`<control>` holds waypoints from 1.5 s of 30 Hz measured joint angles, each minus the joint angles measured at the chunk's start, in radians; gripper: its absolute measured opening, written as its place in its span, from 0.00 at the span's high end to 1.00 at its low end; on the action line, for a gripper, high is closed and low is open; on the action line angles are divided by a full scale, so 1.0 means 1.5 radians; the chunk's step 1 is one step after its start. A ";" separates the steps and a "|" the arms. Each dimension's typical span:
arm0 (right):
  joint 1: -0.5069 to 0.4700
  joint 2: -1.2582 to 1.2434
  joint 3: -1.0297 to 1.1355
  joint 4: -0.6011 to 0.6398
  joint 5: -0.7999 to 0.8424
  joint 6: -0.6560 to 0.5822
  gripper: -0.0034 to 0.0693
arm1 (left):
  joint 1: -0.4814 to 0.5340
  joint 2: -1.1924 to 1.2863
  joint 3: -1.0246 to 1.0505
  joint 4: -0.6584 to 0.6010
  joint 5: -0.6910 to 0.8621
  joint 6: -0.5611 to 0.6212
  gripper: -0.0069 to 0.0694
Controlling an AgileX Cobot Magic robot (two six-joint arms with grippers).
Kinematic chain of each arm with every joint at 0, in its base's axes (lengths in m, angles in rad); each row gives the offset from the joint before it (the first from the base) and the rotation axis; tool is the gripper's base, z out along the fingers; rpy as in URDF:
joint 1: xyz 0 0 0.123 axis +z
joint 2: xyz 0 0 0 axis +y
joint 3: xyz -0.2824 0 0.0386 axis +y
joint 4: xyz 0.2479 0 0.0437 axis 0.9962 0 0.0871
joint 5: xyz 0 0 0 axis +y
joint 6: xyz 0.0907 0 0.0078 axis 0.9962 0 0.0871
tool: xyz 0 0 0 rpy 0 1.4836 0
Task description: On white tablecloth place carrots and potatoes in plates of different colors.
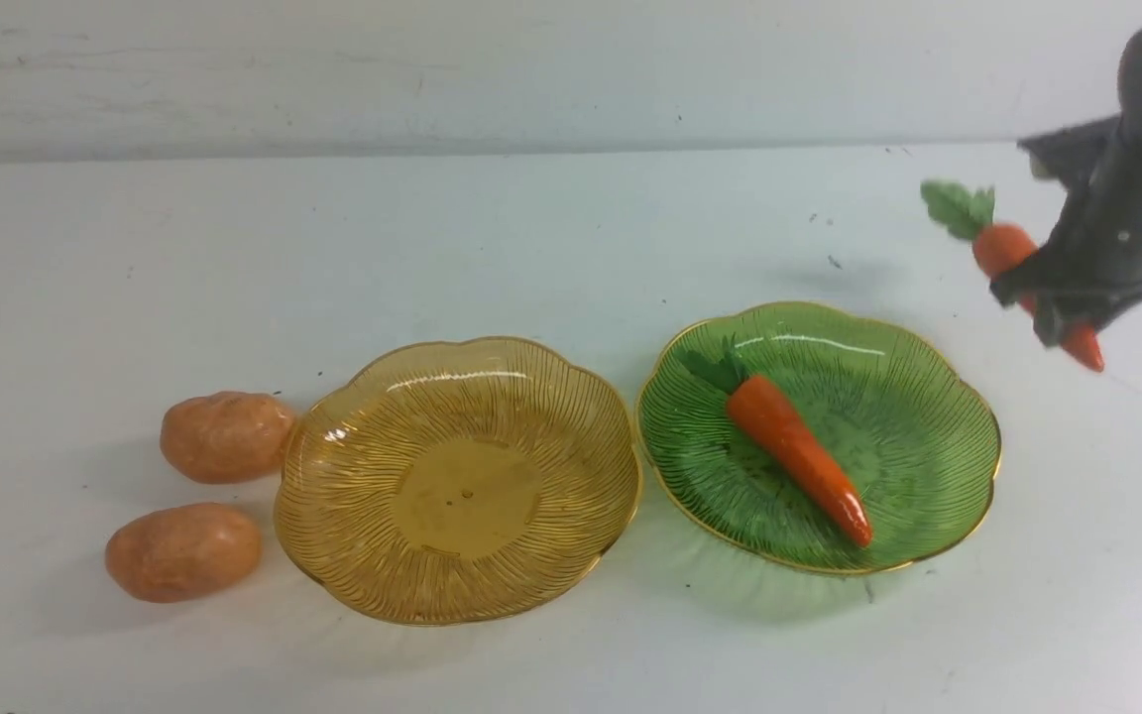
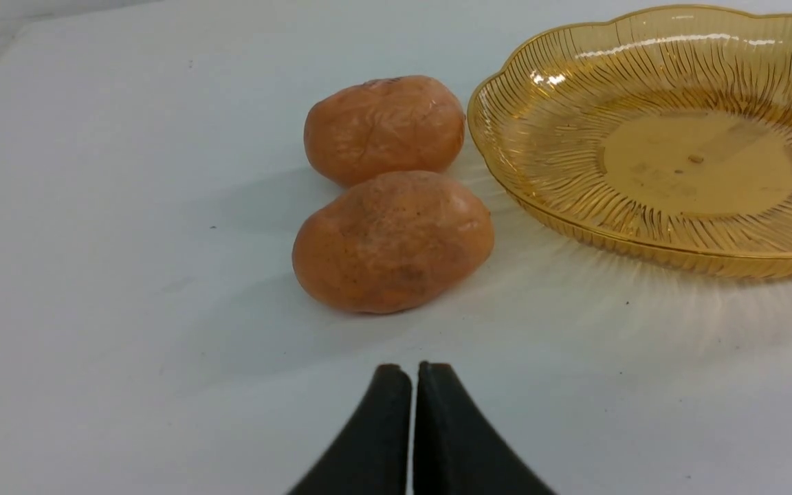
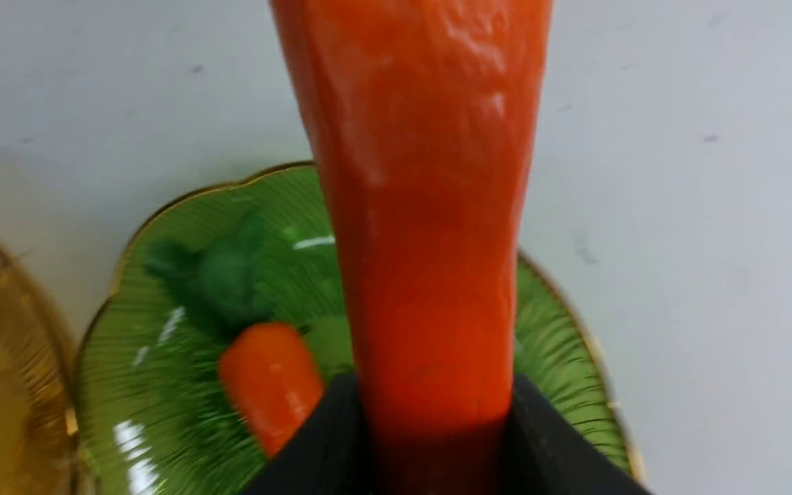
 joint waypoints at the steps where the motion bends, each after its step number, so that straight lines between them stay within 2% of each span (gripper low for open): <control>1: 0.012 0.001 0.016 0.014 0.000 -0.012 0.66 | 0.000 0.000 0.000 0.000 0.000 0.000 0.91; 3: 0.044 0.015 0.050 0.011 0.001 -0.034 0.66 | 0.000 0.000 0.000 0.000 0.000 0.000 0.91; 7: 0.086 0.062 0.065 -0.057 0.003 -0.036 0.66 | 0.000 0.000 0.000 0.000 0.000 0.000 0.91; 9: 0.096 0.084 0.066 -0.087 0.003 -0.020 0.62 | 0.000 0.000 0.000 0.000 0.000 0.000 0.91; 11: 0.097 0.095 0.066 -0.101 0.002 -0.004 0.51 | 0.000 0.000 0.000 0.000 0.000 0.000 0.91; 13: 0.097 0.097 0.066 -0.113 0.000 0.028 0.32 | 0.000 0.000 0.000 0.000 0.000 0.000 0.91; 16: 0.097 0.084 0.066 -0.116 -0.001 0.064 0.12 | 0.000 0.000 0.000 0.000 0.000 0.000 0.91; 18: 0.097 0.049 0.066 -0.115 -0.001 0.073 0.06 | 0.000 0.000 0.000 0.000 0.000 0.000 0.91; 19: 0.097 0.025 0.066 -0.110 -0.001 0.077 0.07 | 0.000 0.000 0.000 0.000 0.000 0.000 0.91; 22: 0.097 -0.039 0.077 -0.097 -0.002 0.082 0.12 | 0.000 0.000 0.000 0.000 0.000 0.000 0.91; 27: 0.097 -0.166 0.123 -0.091 -0.001 0.082 0.28 | 0.000 0.000 0.000 0.000 0.000 0.000 0.91; 35: 0.097 -0.423 0.279 -0.126 0.008 0.047 0.72 | 0.000 0.000 0.000 0.000 0.000 0.000 0.91; 39: 0.097 -0.549 0.372 -0.141 0.006 0.042 0.90 | 0.000 0.000 0.000 0.000 0.000 0.000 0.91; 41: 0.097 -0.604 0.423 -0.141 -0.026 0.039 0.94 | 0.000 0.000 0.000 0.000 0.000 0.000 0.91; 45: 0.097 -0.730 0.564 -0.139 -0.175 0.038 0.97 | 0.000 0.000 0.000 -0.002 0.000 -0.001 0.91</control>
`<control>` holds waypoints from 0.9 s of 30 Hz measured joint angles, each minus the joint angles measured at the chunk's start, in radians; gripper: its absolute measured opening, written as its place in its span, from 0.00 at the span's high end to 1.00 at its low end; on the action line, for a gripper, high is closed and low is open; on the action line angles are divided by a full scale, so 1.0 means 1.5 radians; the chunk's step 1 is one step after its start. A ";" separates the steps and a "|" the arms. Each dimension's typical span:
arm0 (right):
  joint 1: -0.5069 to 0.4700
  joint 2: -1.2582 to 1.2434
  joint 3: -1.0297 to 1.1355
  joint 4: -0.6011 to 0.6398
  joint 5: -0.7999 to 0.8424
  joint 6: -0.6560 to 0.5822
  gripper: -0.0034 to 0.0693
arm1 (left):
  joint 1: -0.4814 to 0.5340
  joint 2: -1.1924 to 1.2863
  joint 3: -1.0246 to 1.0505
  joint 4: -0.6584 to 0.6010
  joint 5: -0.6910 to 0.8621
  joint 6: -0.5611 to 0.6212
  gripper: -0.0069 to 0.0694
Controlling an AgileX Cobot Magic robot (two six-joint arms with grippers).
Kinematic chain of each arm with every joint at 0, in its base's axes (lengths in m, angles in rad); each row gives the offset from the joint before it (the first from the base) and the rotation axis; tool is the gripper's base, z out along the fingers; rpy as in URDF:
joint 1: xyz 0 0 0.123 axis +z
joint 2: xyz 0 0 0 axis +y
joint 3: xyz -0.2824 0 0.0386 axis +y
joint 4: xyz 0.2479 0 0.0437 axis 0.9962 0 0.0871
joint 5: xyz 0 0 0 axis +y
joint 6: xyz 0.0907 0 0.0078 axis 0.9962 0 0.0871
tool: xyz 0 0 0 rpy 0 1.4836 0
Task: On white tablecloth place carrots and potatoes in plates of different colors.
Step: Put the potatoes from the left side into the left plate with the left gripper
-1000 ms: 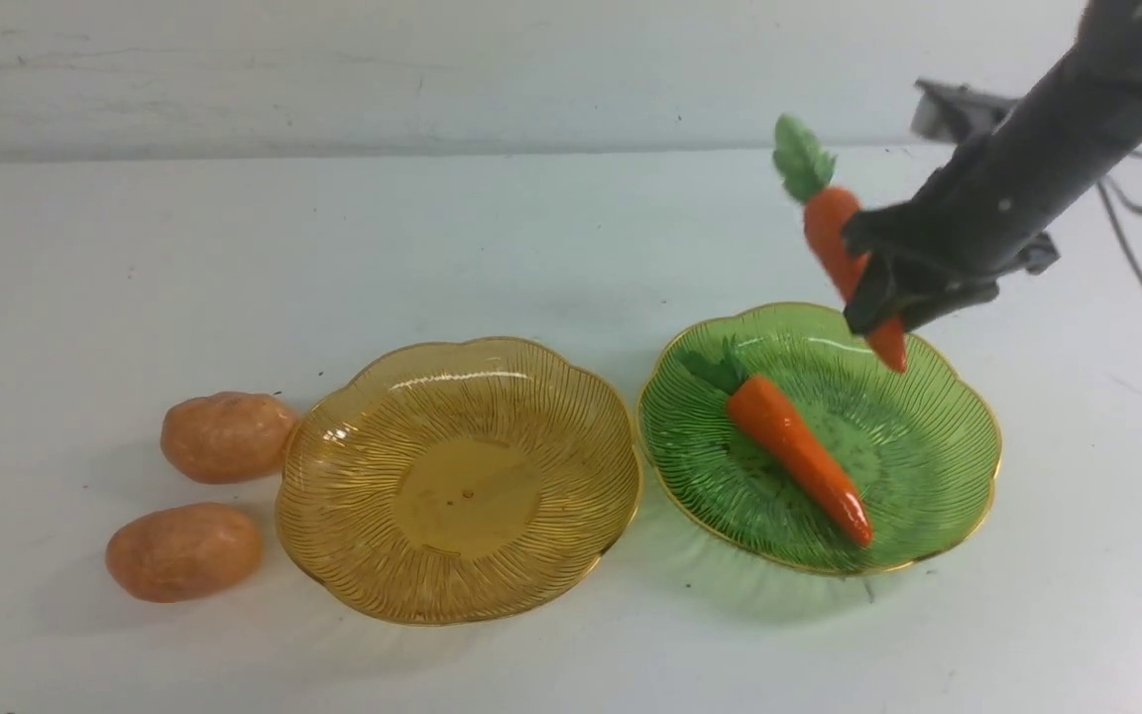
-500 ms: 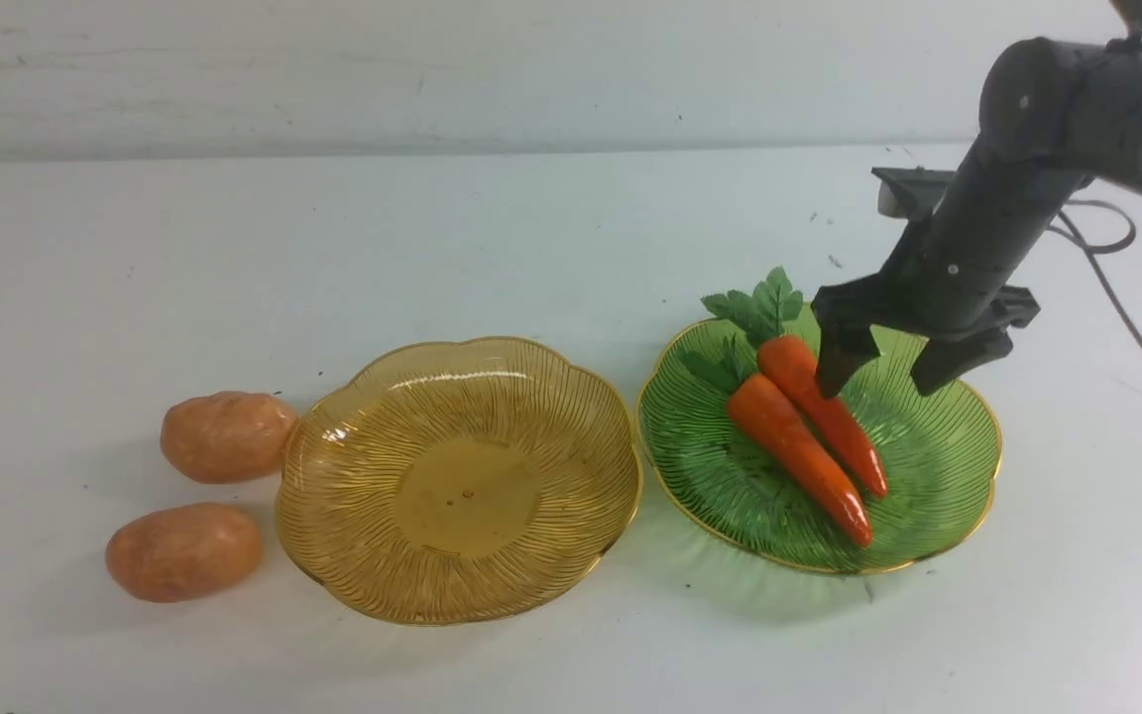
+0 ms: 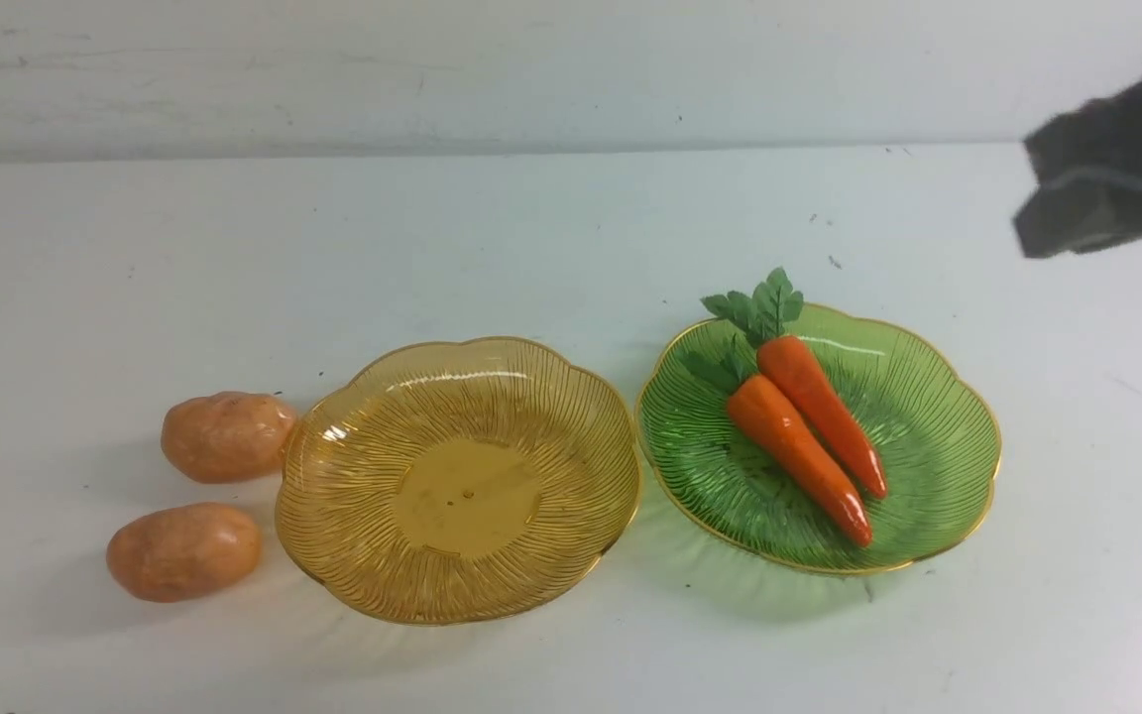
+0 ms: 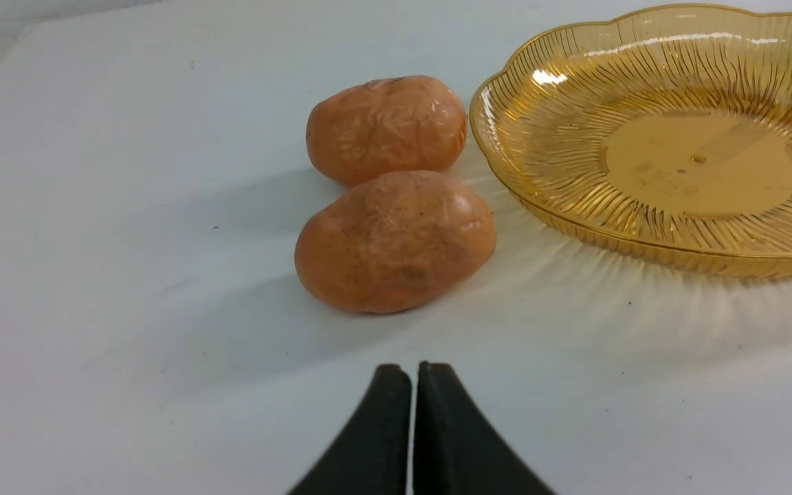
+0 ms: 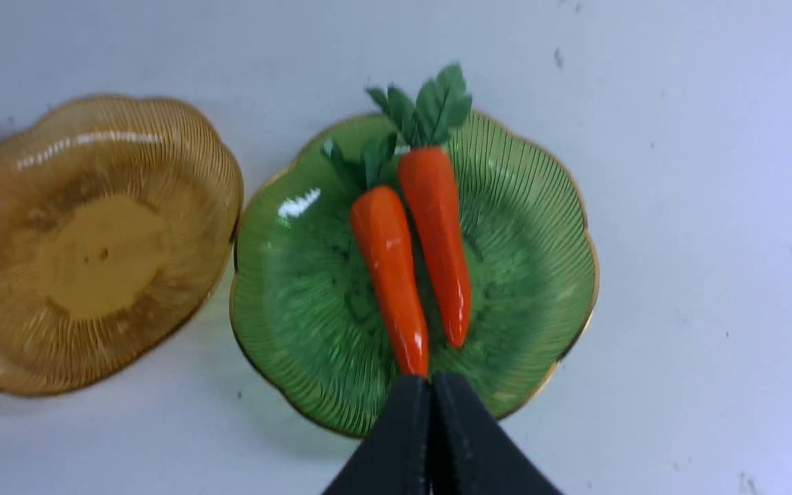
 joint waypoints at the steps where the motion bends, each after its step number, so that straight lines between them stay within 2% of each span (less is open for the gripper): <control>1: 0.000 -0.028 0.035 0.002 -0.047 0.000 0.97 | 0.000 0.000 0.000 -0.008 -0.001 -0.007 0.91; 4: 0.000 -0.109 0.136 0.019 -0.147 0.000 0.97 | 0.000 0.000 0.000 -0.091 -0.008 -0.059 0.91; 7: 0.000 -0.193 0.240 0.038 -0.242 0.000 0.97 | 0.000 0.000 0.000 -0.237 -0.023 -0.136 0.91; 13: 0.000 -0.269 0.323 0.040 -0.331 -0.001 0.97 | 0.000 0.000 0.000 -0.454 -0.062 -0.195 0.91; 17: 0.000 -0.277 0.339 0.042 -0.348 -0.002 0.97 | 0.000 0.000 0.000 -0.557 -0.125 -0.179 0.91; 21: 0.000 -0.265 0.341 0.042 -0.352 -0.002 0.97 | 0.000 0.000 -0.005 -0.603 -0.218 -0.151 0.91; 27: 0.000 -0.241 0.341 0.042 -0.352 -0.002 0.97 | 0.000 0.037 -0.121 -0.606 -0.175 -0.036 0.91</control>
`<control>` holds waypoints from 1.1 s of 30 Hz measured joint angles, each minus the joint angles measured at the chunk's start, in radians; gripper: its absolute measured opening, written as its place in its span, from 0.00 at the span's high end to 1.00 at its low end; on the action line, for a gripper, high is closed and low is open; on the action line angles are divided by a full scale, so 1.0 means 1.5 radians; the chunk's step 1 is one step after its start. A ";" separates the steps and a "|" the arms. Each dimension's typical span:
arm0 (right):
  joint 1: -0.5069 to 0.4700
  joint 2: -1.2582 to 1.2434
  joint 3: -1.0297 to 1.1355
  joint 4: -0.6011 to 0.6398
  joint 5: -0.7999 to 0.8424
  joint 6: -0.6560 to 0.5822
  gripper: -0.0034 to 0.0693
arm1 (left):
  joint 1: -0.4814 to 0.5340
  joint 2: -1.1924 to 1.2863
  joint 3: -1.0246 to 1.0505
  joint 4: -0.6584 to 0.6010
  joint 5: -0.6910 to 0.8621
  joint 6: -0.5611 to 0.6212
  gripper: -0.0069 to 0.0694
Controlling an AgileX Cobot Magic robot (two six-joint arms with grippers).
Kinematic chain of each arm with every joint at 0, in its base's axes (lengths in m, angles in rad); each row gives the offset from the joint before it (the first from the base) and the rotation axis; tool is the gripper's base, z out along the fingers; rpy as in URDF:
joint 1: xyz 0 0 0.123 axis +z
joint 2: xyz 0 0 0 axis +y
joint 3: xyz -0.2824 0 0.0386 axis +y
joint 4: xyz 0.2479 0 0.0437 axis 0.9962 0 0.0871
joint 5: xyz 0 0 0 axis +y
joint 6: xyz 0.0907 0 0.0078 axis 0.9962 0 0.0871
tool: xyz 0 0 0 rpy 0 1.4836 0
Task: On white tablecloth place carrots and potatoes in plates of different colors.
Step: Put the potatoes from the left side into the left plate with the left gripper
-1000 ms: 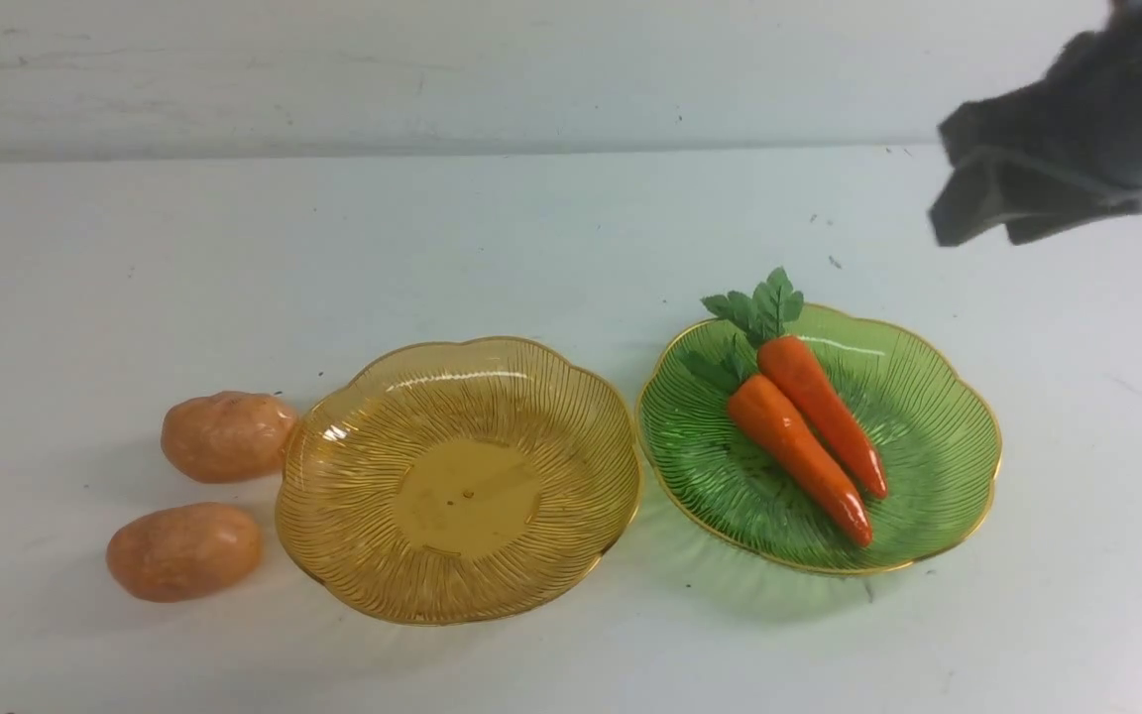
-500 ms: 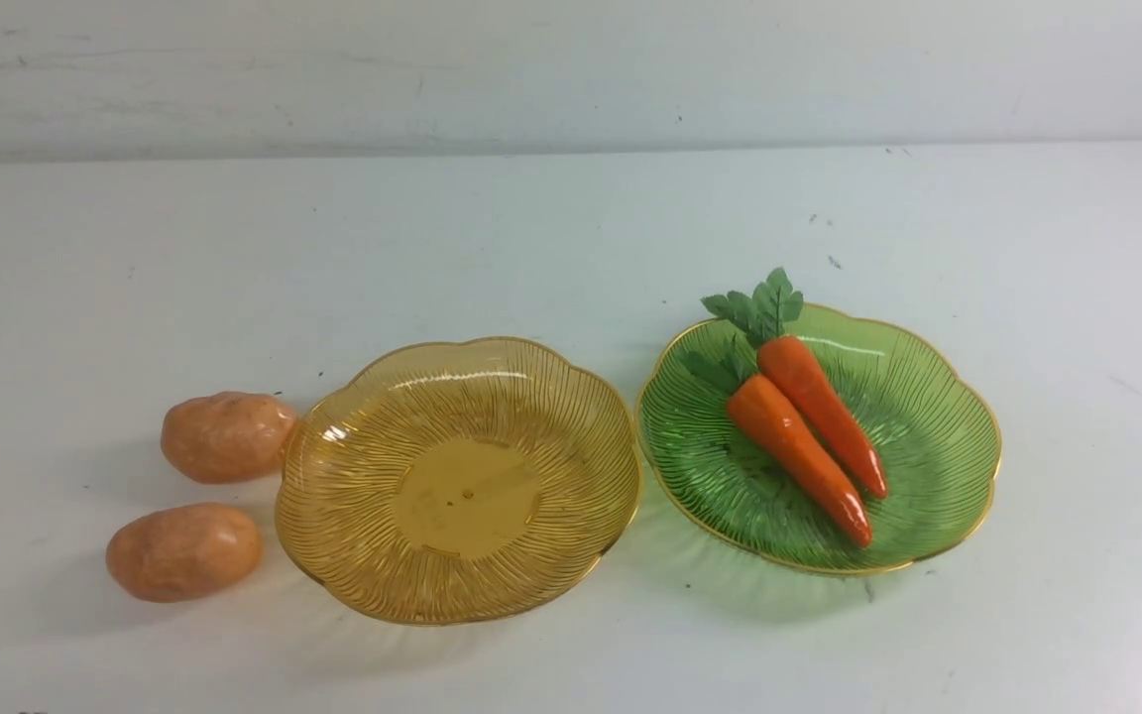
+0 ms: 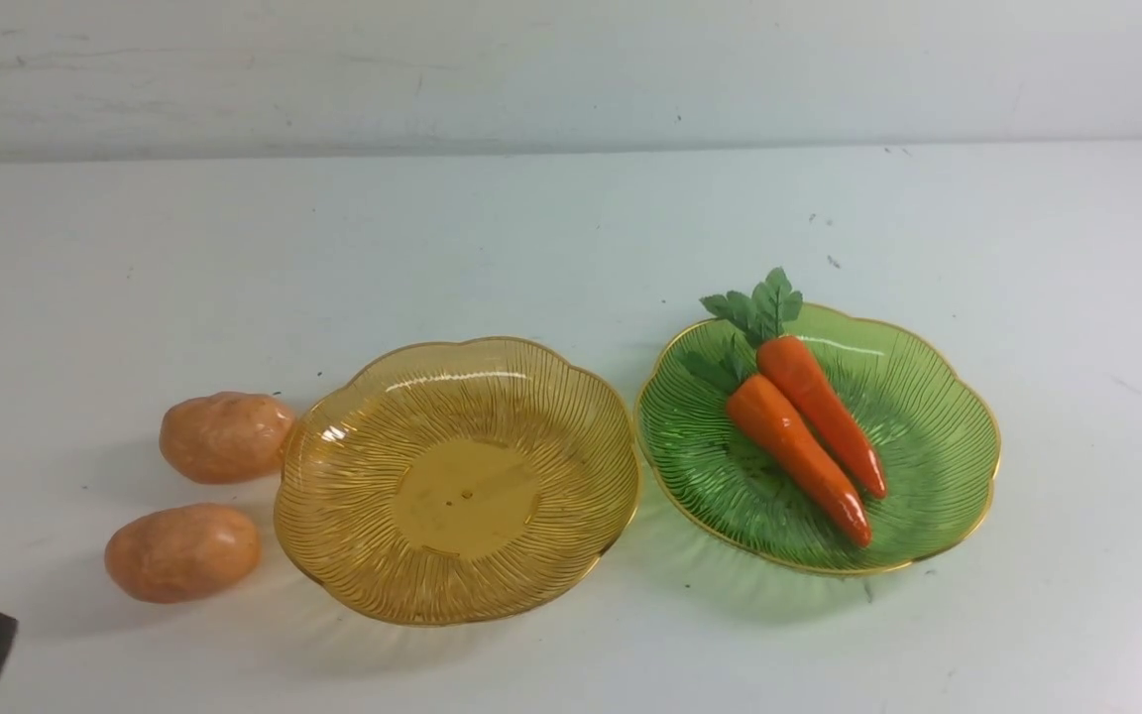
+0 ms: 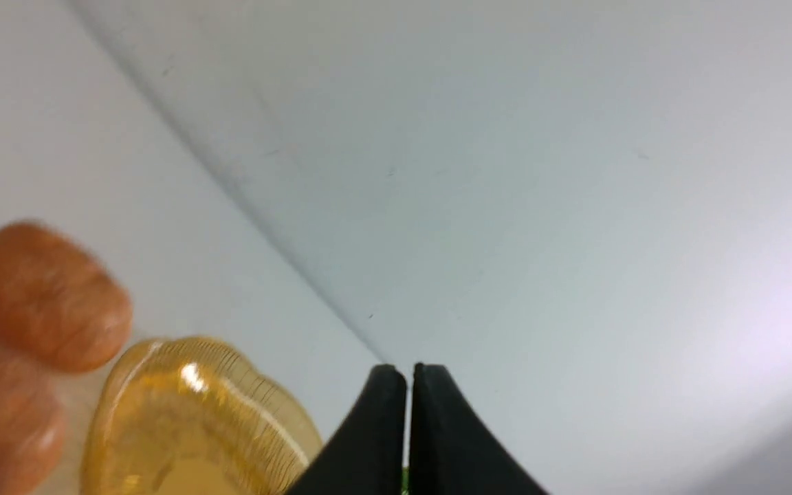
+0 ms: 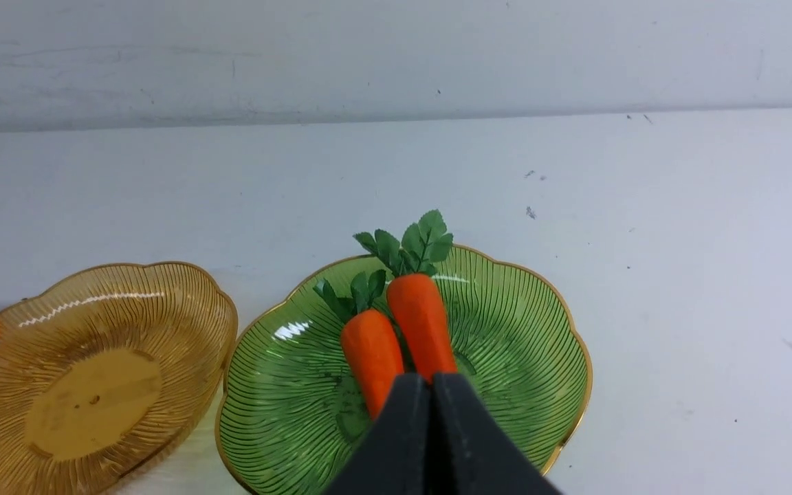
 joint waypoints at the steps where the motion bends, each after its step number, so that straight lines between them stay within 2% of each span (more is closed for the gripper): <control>1: 0.000 0.003 0.000 0.000 -0.001 0.000 0.97 | 0.000 0.023 -0.029 0.000 0.023 0.024 0.91; 8: 0.000 0.018 0.000 0.006 -0.001 0.000 0.97 | 0.000 0.246 -0.202 0.017 0.243 0.163 0.91; 11: 0.000 0.019 0.001 0.007 0.001 -0.001 0.97 | 0.000 0.378 -0.278 0.064 0.387 0.205 0.91; 14: 0.000 0.019 0.001 0.007 0.010 -0.001 0.97 | 0.000 0.514 -0.364 0.164 0.554 0.220 0.91; 16: 0.000 0.019 0.001 0.007 0.015 -0.001 0.97 | 0.000 0.580 -0.402 0.217 0.613 0.221 0.91; 22: 0.000 0.019 0.001 0.029 0.021 -0.001 0.97 | 0.000 0.686 -0.473 0.375 0.659 0.220 0.91; 26: 0.000 0.019 0.001 0.041 0.032 -0.001 0.97 | 0.000 0.719 -0.493 0.475 0.623 0.219 0.91; 28: 0.000 0.019 0.001 0.046 0.038 -0.001 0.97 | 0.000 0.725 -0.495 0.493 0.600 0.218 0.91; 30: 0.000 0.019 0.001 0.056 0.050 -0.001 0.97 | 0.000 0.741 -0.496 0.509 0.534 0.214 0.87; 32: 0.000 0.019 0.001 0.067 0.055 -0.001 0.97 | 0.000 0.751 -0.496 0.509 0.512 0.211 0.82; 33: 0.000 0.019 0.001 0.069 0.056 -0.001 0.97 | 0.000 0.768 -0.496 0.512 0.497 0.211 0.76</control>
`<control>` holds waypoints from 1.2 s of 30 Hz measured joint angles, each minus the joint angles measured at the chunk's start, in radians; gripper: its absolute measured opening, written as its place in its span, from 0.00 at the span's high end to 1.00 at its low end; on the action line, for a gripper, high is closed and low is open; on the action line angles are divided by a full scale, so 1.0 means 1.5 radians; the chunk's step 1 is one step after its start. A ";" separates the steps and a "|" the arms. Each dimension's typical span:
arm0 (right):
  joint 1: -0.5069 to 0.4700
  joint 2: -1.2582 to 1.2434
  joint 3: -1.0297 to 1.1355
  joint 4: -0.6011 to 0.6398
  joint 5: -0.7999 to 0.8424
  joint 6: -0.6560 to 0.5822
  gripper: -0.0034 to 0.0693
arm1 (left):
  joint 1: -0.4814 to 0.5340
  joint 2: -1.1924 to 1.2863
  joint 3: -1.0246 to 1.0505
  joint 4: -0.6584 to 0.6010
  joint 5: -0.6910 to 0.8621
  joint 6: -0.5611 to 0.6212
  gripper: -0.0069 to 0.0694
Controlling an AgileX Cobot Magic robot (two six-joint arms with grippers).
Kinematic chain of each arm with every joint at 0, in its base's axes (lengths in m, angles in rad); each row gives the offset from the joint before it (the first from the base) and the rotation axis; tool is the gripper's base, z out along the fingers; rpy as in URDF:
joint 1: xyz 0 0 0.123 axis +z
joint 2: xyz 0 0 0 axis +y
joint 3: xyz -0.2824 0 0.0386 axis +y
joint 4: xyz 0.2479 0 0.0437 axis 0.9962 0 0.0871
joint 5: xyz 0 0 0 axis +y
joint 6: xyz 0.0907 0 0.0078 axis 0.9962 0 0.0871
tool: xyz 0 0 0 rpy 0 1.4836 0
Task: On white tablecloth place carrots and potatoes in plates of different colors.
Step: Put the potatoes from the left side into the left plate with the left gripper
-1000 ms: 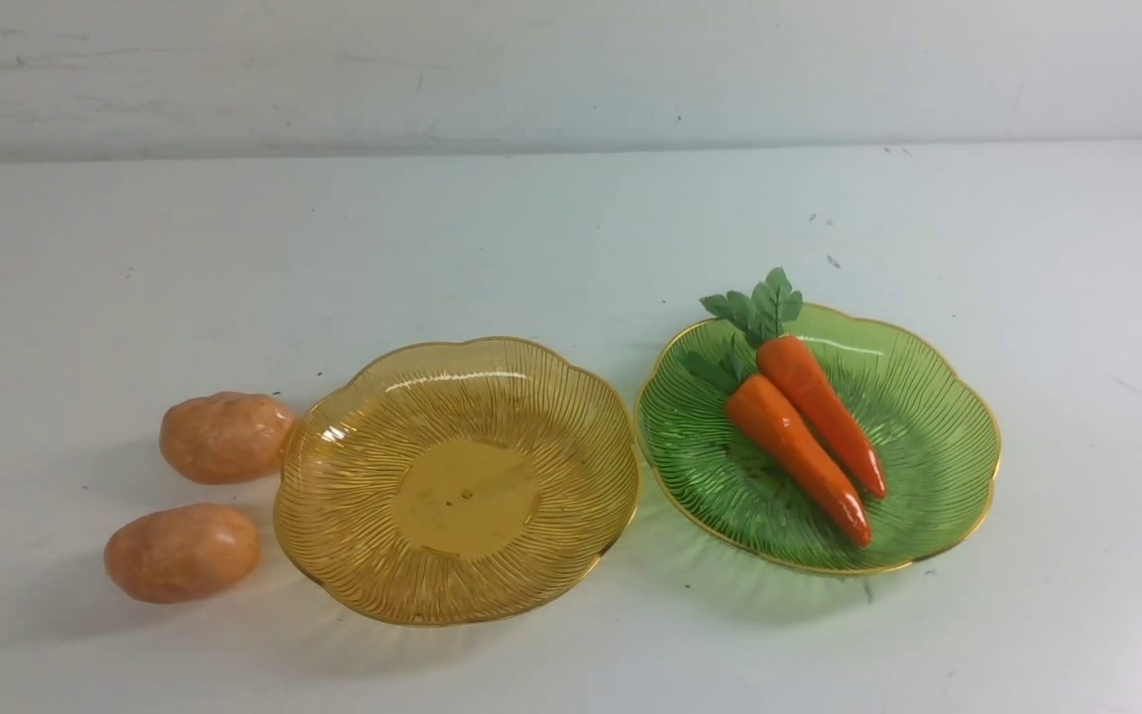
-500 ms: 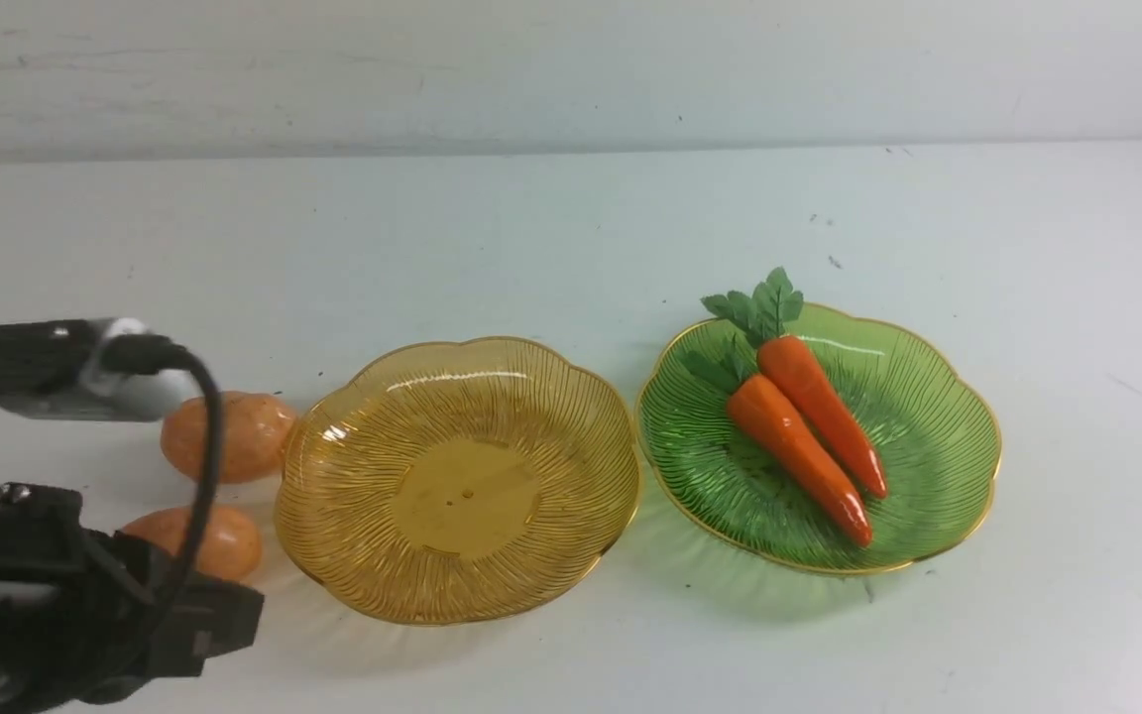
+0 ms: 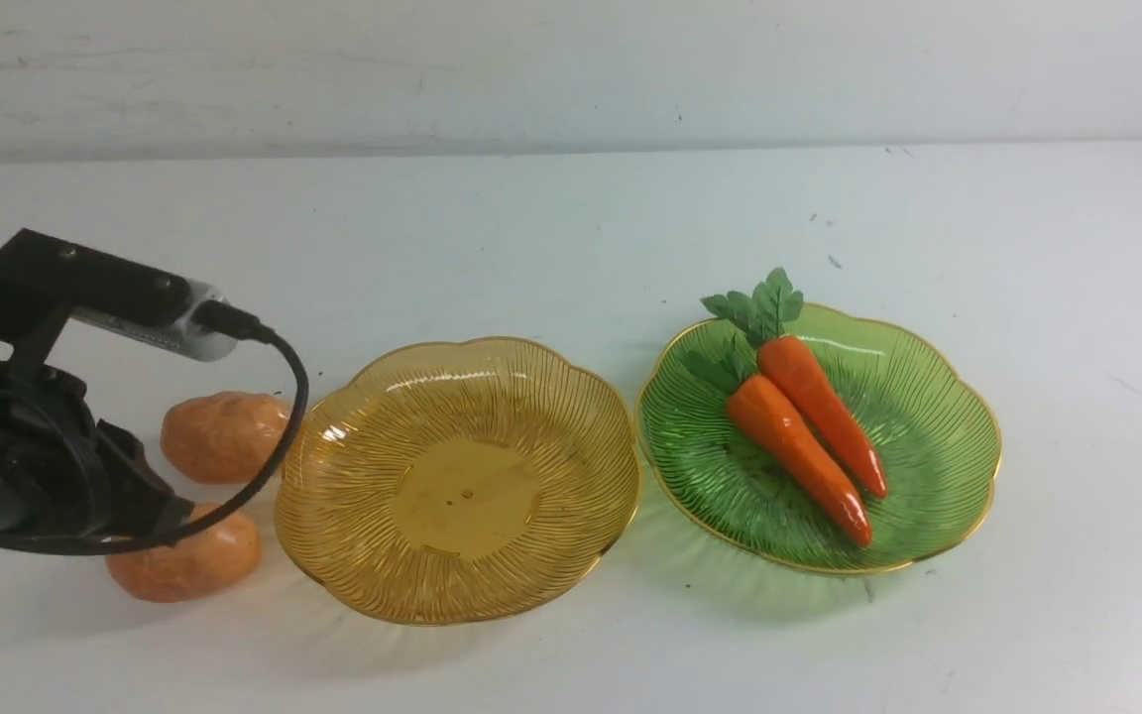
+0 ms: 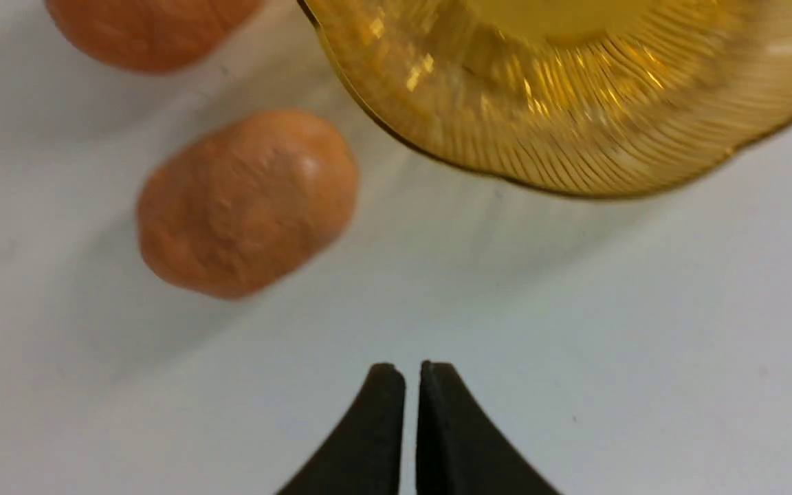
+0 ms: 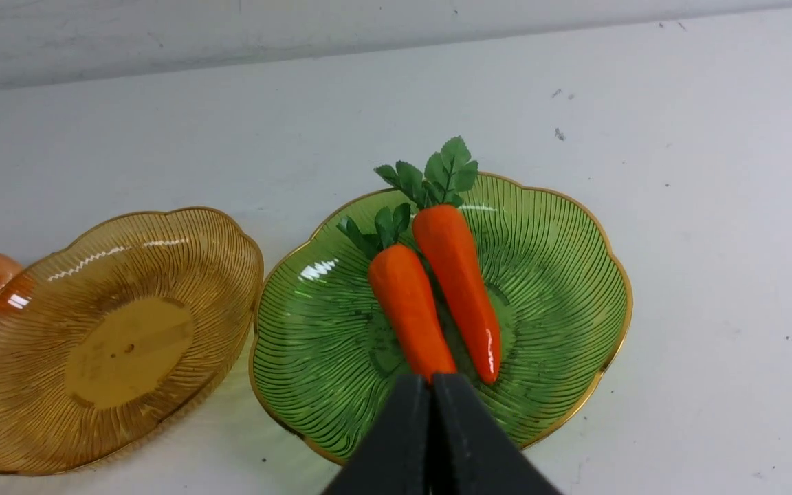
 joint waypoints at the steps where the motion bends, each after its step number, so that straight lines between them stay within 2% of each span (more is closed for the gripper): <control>1: 0.000 0.000 0.000 0.001 0.001 0.000 0.97 | 0.000 0.015 0.000 0.010 -0.004 -0.002 0.69; 2: 0.000 0.000 0.000 0.001 0.001 0.000 0.97 | 0.000 0.018 0.000 0.012 -0.005 -0.003 0.68; 4: 0.000 0.000 0.000 0.001 0.004 0.000 0.97 | 0.000 0.038 0.000 0.035 -0.008 -0.004 0.57; 5: 0.000 0.000 0.000 0.001 0.008 0.000 0.97 | 0.000 0.057 0.000 0.055 -0.010 -0.004 0.49; 7: 0.000 0.000 0.000 0.010 0.026 0.000 0.97 | 0.000 0.104 0.000 0.125 -0.043 -0.004 0.27; 11: 0.000 0.000 0.000 0.014 0.041 0.000 0.97 | 0.000 0.143 0.000 0.162 -0.084 0.008 0.12; 14: 0.000 0.000 0.000 0.014 0.042 0.000 0.97 | 0.000 0.185 0.000 0.172 -0.110 0.044 0.06; 17: 0.000 0.000 0.000 0.014 0.042 0.000 0.97 | 0.000 0.227 -0.001 0.176 -0.126 0.076 0.06; 22: 0.000 0.000 0.000 0.014 0.042 -0.001 0.97 | 0.000 0.286 -0.001 0.208 -0.170 0.080 0.06; 27: 0.000 0.000 0.000 0.014 0.042 -0.002 0.97 | 0.000 0.329 -0.004 0.214 -0.172 0.083 0.15; 32: 0.000 0.000 0.000 0.014 0.042 -0.002 0.97 | 0.000 0.333 -0.016 0.214 -0.092 0.040 0.37; 36: 0.000 0.000 0.000 0.014 0.042 -0.002 0.97 | 0.000 0.299 -0.077 0.210 0.065 -0.003 0.40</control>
